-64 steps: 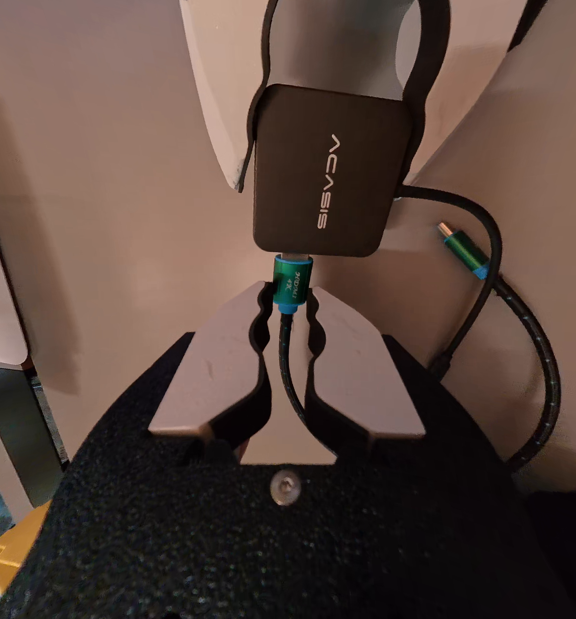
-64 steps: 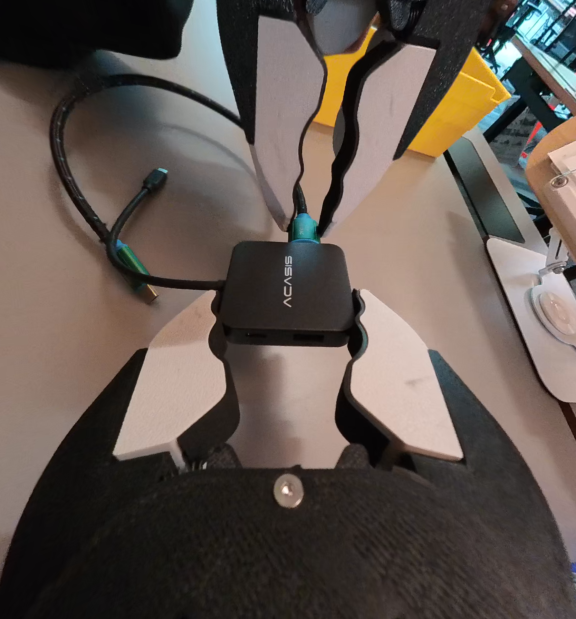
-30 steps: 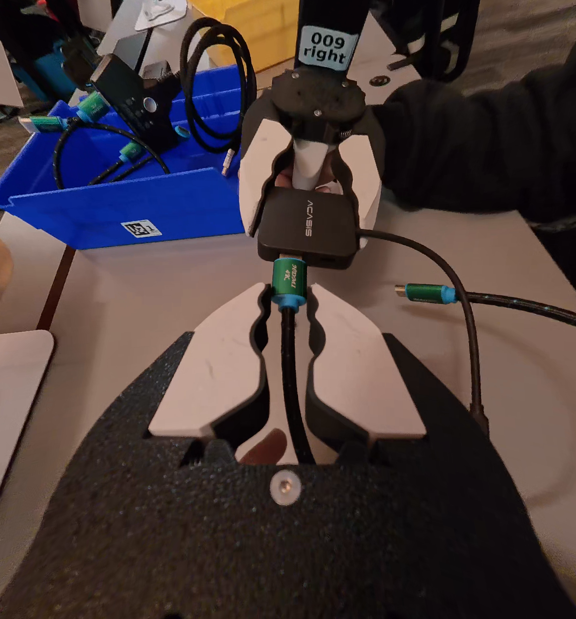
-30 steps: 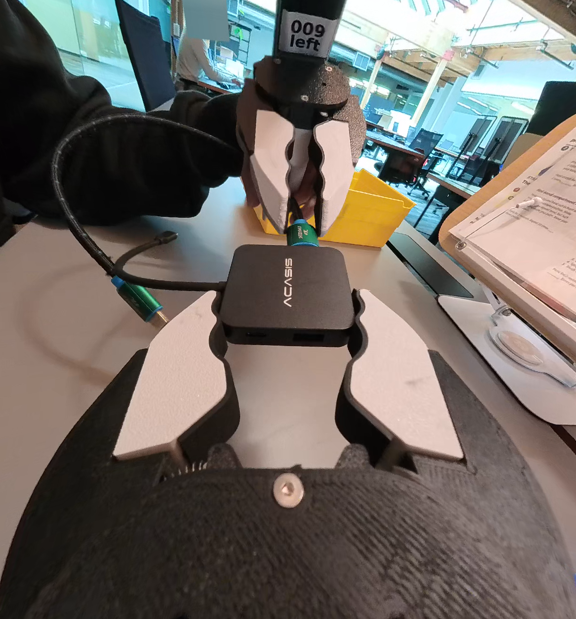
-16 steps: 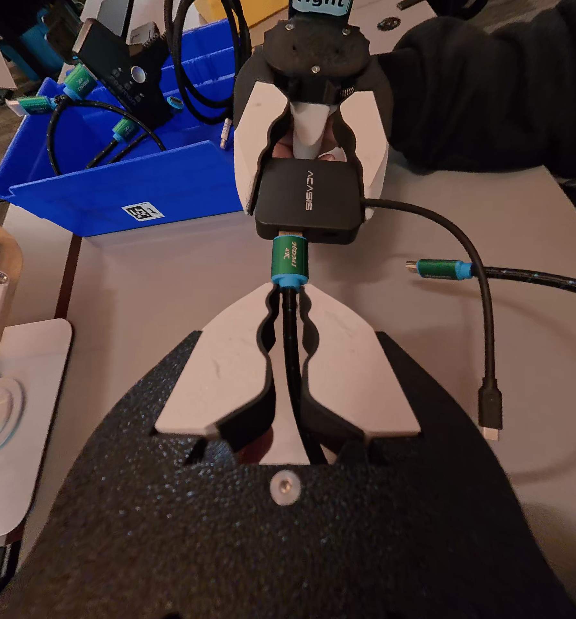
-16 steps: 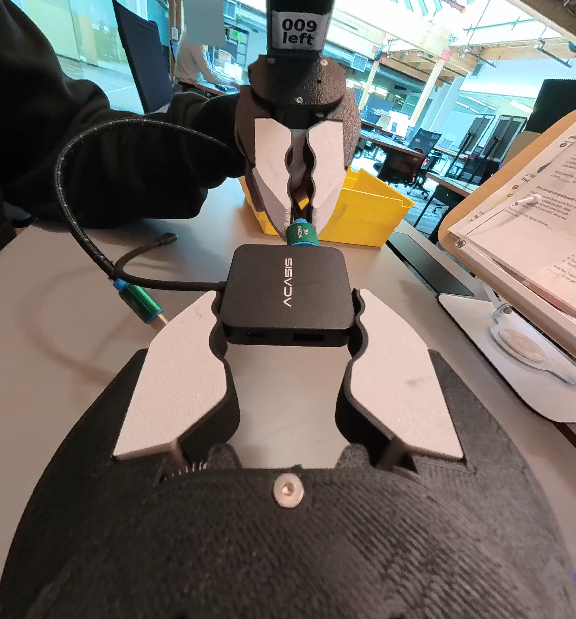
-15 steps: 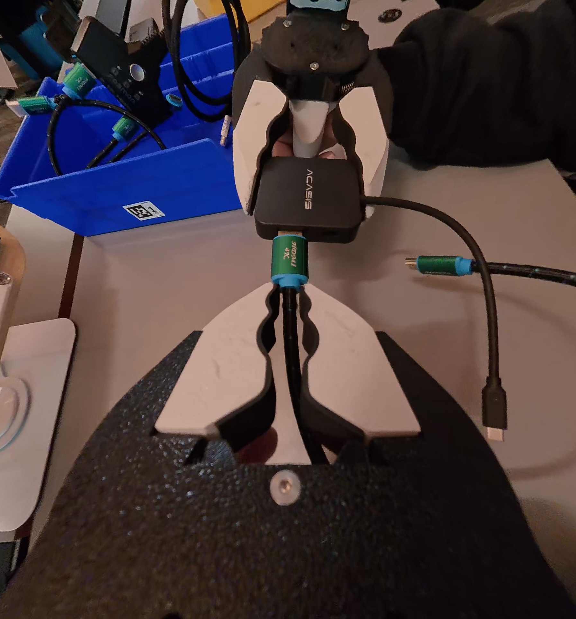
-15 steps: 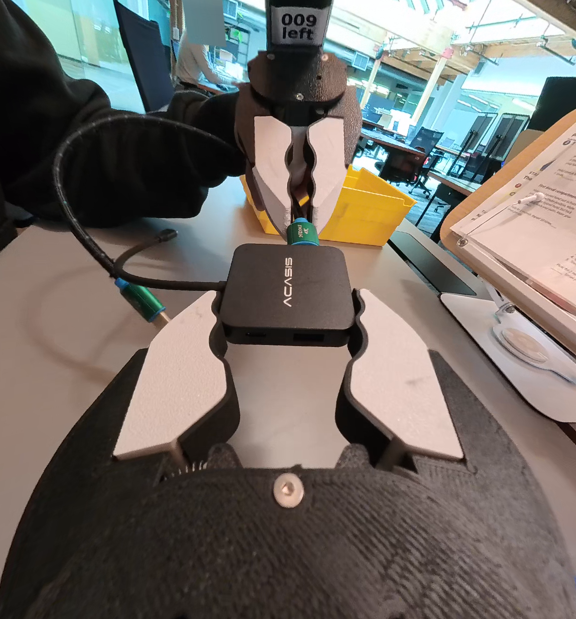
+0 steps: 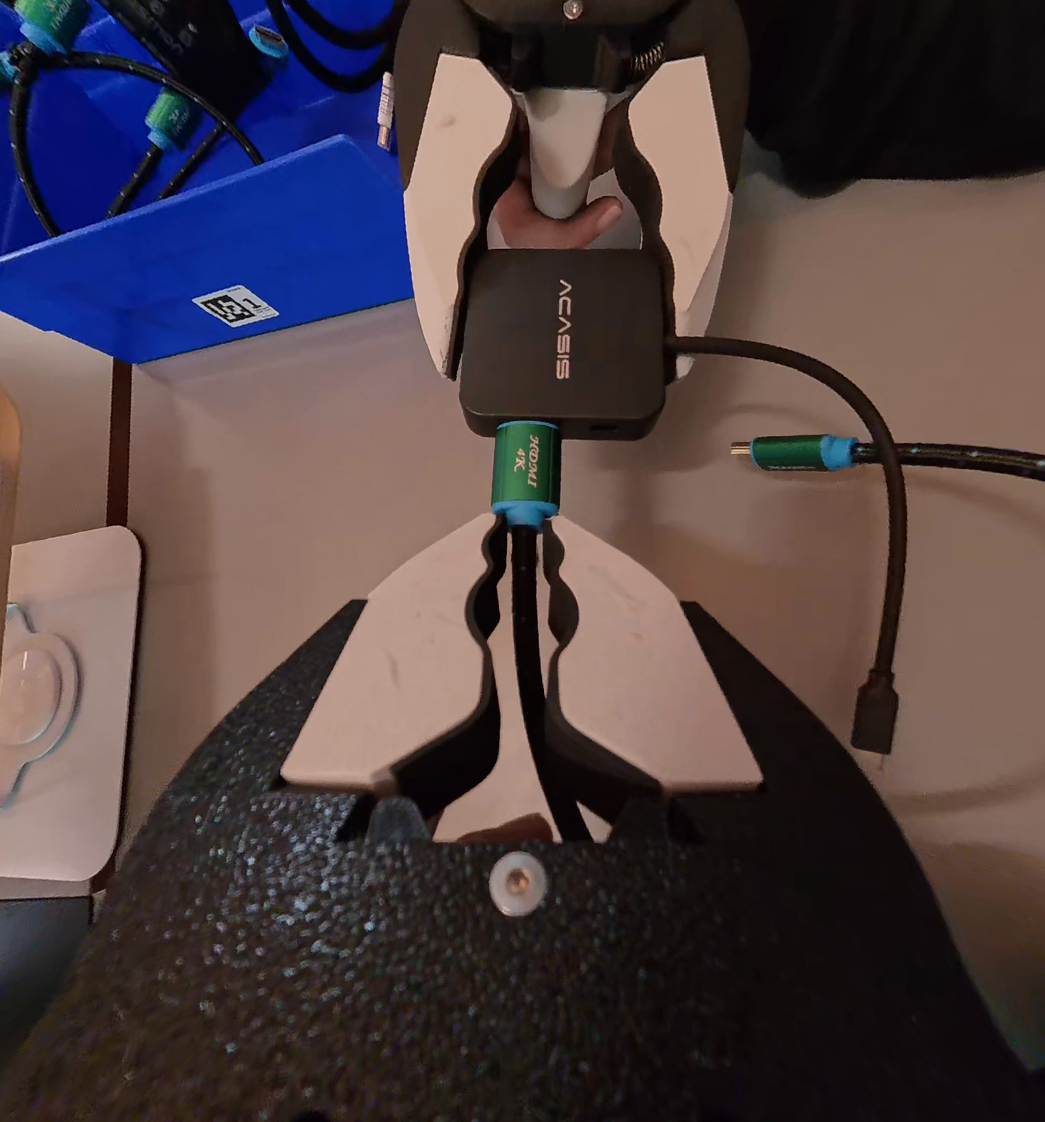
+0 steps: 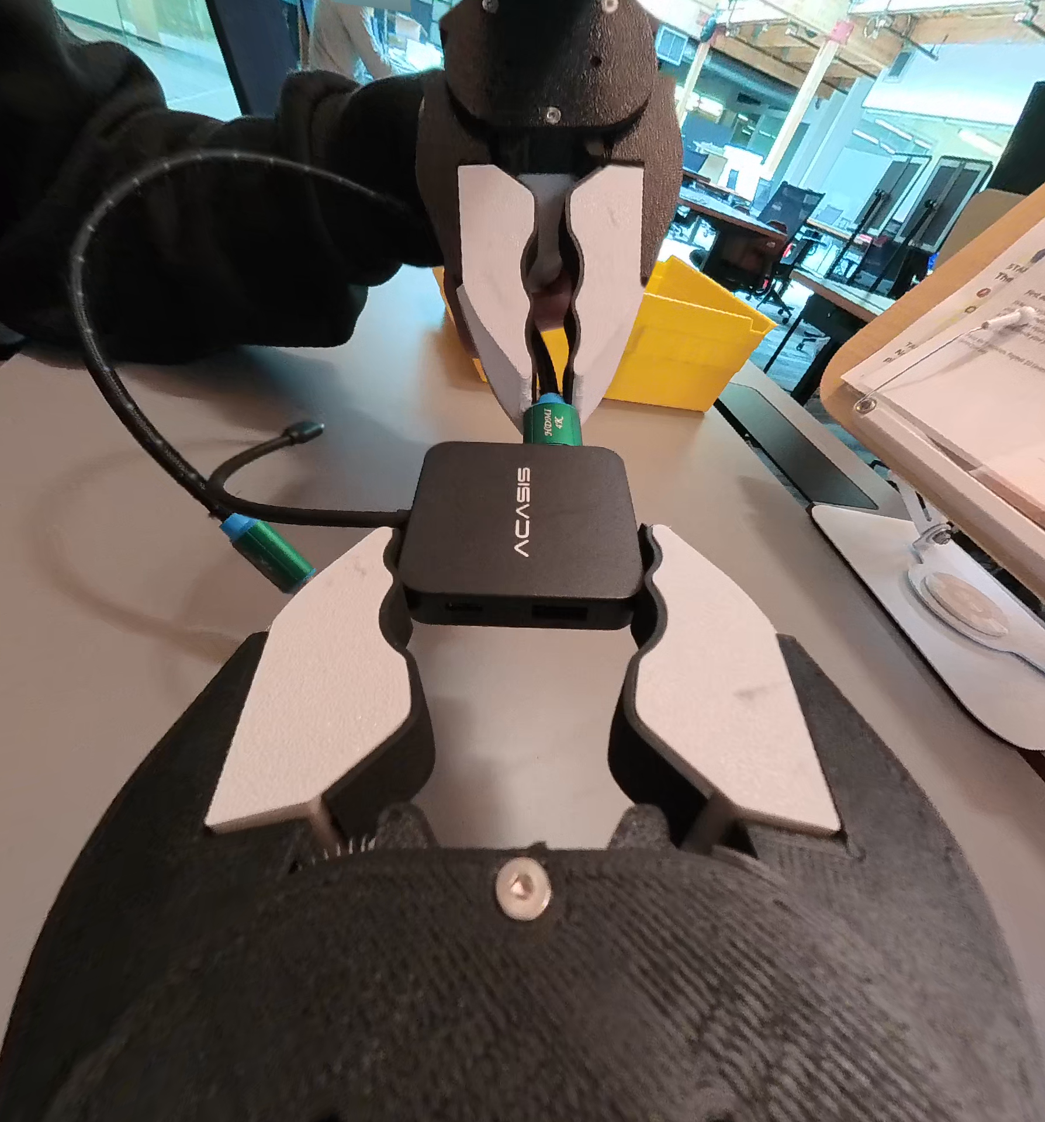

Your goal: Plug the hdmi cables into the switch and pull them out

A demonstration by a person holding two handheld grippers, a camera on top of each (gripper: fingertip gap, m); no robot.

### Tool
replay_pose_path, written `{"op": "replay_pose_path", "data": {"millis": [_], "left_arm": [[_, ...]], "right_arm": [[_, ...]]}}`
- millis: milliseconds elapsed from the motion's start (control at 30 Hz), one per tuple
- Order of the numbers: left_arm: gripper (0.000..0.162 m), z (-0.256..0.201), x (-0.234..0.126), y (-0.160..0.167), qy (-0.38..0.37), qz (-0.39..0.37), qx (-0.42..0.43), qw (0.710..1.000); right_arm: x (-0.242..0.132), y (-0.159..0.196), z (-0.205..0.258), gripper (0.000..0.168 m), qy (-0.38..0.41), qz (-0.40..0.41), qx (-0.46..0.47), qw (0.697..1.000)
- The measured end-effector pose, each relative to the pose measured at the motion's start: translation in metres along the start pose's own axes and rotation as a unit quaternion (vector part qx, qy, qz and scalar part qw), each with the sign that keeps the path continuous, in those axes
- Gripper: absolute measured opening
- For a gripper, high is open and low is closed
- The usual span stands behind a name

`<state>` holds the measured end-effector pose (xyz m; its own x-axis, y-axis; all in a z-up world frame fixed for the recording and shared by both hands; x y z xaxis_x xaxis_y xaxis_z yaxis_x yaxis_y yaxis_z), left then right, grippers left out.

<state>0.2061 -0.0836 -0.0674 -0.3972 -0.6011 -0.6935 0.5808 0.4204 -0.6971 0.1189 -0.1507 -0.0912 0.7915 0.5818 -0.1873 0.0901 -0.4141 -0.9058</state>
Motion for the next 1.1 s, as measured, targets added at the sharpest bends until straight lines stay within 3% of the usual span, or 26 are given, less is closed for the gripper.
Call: {"op": "replay_pose_path", "data": {"millis": [100,167,200,267,333,433,500,567,633,733,867,900,1000,1033,1100], "left_arm": [[0.011,0.004,-0.012,-0.01,-0.018,-0.056,-0.006,0.998],[0.023,0.018,-0.039,-0.028,-0.093,-0.134,-0.02,0.986],[0.025,0.03,-0.06,-0.038,-0.156,-0.189,-0.033,0.969],[0.046,0.042,-0.108,-0.054,-0.253,-0.308,-0.049,0.916],[0.047,0.042,-0.146,-0.061,-0.307,-0.399,-0.054,0.863],[0.049,0.045,-0.168,-0.059,-0.339,-0.441,-0.078,0.827],[0.049,0.049,-0.157,-0.055,-0.329,-0.424,-0.09,0.839],[0.052,0.053,-0.135,-0.051,-0.307,-0.38,-0.099,0.867],[0.061,0.053,-0.108,-0.045,-0.281,-0.32,-0.094,0.9],[0.071,0.056,-0.075,-0.032,-0.29,-0.208,-0.067,0.932],[0.072,0.056,-0.049,-0.024,-0.329,-0.119,0.007,0.937],[0.073,0.052,-0.043,-0.025,-0.316,-0.118,0.014,0.941],[0.074,0.041,-0.028,-0.029,-0.264,-0.133,0.001,0.955],[0.074,0.039,-0.025,-0.029,-0.252,-0.135,-0.006,0.958],[0.074,0.037,-0.023,-0.028,-0.24,-0.13,-0.013,0.962]], "right_arm": [[-0.005,-0.012,-0.005,0.073,0.024,-0.025,-0.006,0.999],[-0.014,-0.018,-0.011,0.074,0.049,-0.029,-0.016,0.998],[-0.021,-0.02,-0.016,0.073,0.068,-0.028,-0.017,0.997],[-0.039,-0.026,-0.027,0.073,0.112,-0.043,-0.017,0.993],[-0.06,-0.032,-0.04,0.073,0.177,-0.055,-0.023,0.982],[-0.1,-0.041,-0.065,0.073,0.329,-0.066,-0.036,0.941],[-0.134,-0.047,-0.081,0.073,0.454,-0.044,-0.04,0.889],[-0.177,-0.051,-0.089,0.073,0.585,0.039,-0.079,0.806],[-0.209,-0.057,-0.092,0.073,0.631,0.144,-0.104,0.755],[-0.231,-0.063,-0.105,0.073,0.592,0.306,-0.104,0.739],[-0.223,-0.07,-0.13,0.073,0.556,0.455,-0.164,0.676],[-0.219,-0.064,-0.134,0.073,0.538,0.506,-0.17,0.653],[-0.222,-0.049,-0.148,0.073,0.488,0.659,-0.236,0.521],[-0.219,-0.04,-0.152,0.073,0.471,0.681,-0.244,0.505],[-0.205,-0.021,-0.155,0.073,0.442,0.686,-0.254,0.519]]}}
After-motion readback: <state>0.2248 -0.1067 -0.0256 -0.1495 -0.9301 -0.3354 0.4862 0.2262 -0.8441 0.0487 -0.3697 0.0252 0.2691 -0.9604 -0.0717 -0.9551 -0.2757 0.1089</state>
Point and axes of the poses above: each gripper's, where its closed fingertips meet, x out along the fingers, y out of its underside, z = x × y across the jaws, the point moved 4 cm from there along -x, back along the fingers, and after that the axes turned 7 degrees about -x, right-handed, at the moved point
